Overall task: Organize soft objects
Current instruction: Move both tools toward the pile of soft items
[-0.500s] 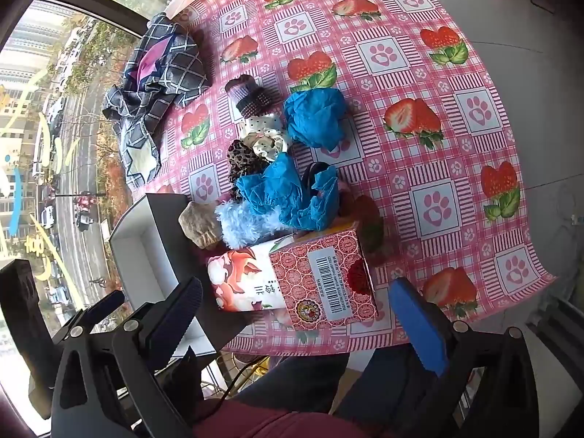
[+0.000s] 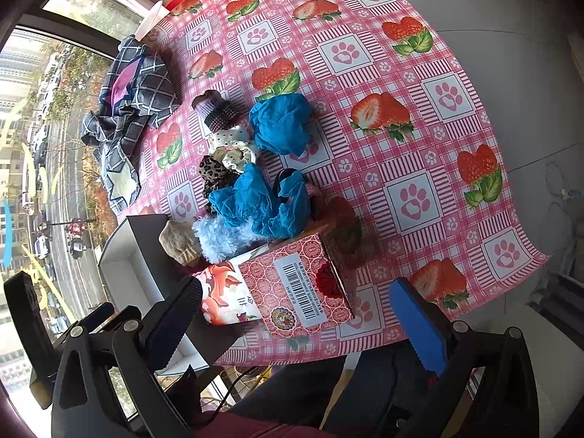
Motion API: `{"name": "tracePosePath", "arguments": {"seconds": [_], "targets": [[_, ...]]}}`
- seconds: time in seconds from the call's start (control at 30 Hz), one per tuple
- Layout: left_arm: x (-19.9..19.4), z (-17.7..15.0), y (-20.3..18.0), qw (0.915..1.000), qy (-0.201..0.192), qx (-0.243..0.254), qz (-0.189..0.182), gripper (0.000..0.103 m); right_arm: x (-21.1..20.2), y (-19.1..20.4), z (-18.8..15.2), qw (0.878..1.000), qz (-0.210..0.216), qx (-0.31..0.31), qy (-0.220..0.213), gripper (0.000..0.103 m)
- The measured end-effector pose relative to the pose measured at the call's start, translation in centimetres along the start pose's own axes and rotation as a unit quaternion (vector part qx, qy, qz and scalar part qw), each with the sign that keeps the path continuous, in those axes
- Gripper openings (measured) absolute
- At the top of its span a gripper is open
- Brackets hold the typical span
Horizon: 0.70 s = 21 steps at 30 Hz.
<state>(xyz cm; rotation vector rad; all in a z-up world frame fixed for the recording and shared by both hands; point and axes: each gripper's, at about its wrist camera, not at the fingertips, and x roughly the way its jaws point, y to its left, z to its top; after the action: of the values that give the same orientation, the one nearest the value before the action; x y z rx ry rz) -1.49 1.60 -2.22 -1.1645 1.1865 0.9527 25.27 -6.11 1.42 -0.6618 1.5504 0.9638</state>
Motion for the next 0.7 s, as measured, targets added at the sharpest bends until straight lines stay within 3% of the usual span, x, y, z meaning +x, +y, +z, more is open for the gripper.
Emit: {"name": "tracePosePath", "arguments": {"seconds": [0.2, 0.43, 0.7], "targets": [[0.6, 1.0, -1.0, 0.9999, 0.009, -0.004, -0.012, 0.103, 0.3, -2.1, 1.0, 1.0, 0.003, 0.019, 0.018, 0.103], [1.1, 2.7, -2.3, 0.9996, 0.01, -0.027, -0.001, 0.103, 1.3, -4.2, 3.8, 0.999, 0.008, 0.02, 0.032, 0.103], [2.6, 7.4, -4.1, 0.999, -0.003, -0.043, -0.012, 0.103, 3.3, -5.0, 7.7, 0.999, -0.013, -0.012, 0.048, 0.103]]}}
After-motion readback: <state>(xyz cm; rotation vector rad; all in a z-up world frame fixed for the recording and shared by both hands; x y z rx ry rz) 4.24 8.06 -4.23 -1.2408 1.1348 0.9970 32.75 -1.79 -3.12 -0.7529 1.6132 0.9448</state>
